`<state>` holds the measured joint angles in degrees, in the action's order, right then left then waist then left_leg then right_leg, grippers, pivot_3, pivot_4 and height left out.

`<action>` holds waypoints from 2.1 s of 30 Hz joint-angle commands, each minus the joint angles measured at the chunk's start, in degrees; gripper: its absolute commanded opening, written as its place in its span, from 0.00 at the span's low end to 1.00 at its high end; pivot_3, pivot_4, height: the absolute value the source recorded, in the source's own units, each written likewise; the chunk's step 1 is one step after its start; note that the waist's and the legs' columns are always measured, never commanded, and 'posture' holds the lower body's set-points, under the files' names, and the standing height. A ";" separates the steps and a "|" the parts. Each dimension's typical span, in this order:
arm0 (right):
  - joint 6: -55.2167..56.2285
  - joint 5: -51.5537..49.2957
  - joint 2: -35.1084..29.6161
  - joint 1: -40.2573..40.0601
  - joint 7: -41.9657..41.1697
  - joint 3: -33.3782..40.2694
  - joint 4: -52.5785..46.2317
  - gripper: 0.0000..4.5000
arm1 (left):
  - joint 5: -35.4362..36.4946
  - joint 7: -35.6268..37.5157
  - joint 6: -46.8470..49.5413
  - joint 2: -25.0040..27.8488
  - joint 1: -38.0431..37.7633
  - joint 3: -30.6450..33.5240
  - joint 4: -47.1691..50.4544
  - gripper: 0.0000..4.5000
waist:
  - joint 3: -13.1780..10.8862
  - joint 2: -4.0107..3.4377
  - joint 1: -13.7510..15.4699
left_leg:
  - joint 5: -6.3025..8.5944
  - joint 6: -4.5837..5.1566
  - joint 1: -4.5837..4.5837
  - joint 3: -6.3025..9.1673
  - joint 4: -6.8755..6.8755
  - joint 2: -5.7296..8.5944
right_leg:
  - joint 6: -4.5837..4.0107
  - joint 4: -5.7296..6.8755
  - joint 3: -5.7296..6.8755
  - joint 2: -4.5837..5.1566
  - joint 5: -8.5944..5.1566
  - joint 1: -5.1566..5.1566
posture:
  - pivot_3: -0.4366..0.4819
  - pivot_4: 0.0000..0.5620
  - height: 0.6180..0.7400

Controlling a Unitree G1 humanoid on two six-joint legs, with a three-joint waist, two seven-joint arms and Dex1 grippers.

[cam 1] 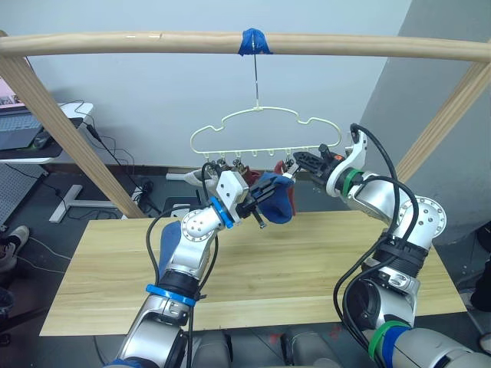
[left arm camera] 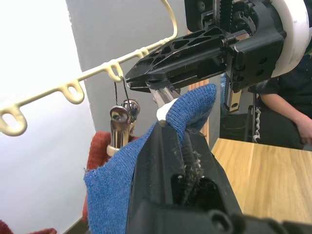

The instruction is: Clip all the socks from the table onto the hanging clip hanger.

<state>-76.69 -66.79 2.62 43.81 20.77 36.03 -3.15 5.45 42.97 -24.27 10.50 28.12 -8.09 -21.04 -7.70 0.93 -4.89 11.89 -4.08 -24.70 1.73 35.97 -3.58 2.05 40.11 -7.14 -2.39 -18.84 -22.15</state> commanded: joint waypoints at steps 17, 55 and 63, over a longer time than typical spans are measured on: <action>5.07 -12.58 -3.26 -2.16 5.29 -6.87 0.52 0.87 | 0.83 0.57 -0.63 -1.16 4.34 -0.72 -0.16 0.00 | 0.00 -0.01 -0.16 | 0.00 0.00 -0.01 0.00 -0.01 0.00 | 0.00 -0.02 0.00 0.00 0.00 -0.01 | 0.42 0.20 1.00; 44.08 35.56 -23.21 -27.01 -19.91 -36.71 -22.05 1.00 | 27.33 8.22 58.00 16.13 -9.50 10.47 31.36 0.99 | -0.05 -0.07 -2.09 | 0.00 0.00 -0.02 0.04 0.04 -0.06 | 0.31 -0.10 0.00 -0.01 -0.17 0.01 | 0.42 0.22 1.00; 49.73 48.10 -19.52 -26.79 -20.43 -40.05 -17.81 0.56 | 29.73 2.49 66.24 19.09 -9.93 12.53 36.42 1.00 | -0.08 -0.03 0.08 | 0.00 0.00 -0.02 0.03 0.05 -0.05 | 0.30 -0.10 0.01 0.00 -0.17 0.00 | 0.47 0.24 1.00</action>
<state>-28.85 -20.23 -17.25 16.51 0.96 -3.94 -20.21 34.32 46.21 42.14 29.05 17.87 3.19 12.99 -7.78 0.90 -4.82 11.89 -4.08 -24.72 1.77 36.02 -3.63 2.35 40.01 -7.12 -2.39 -19.01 -22.14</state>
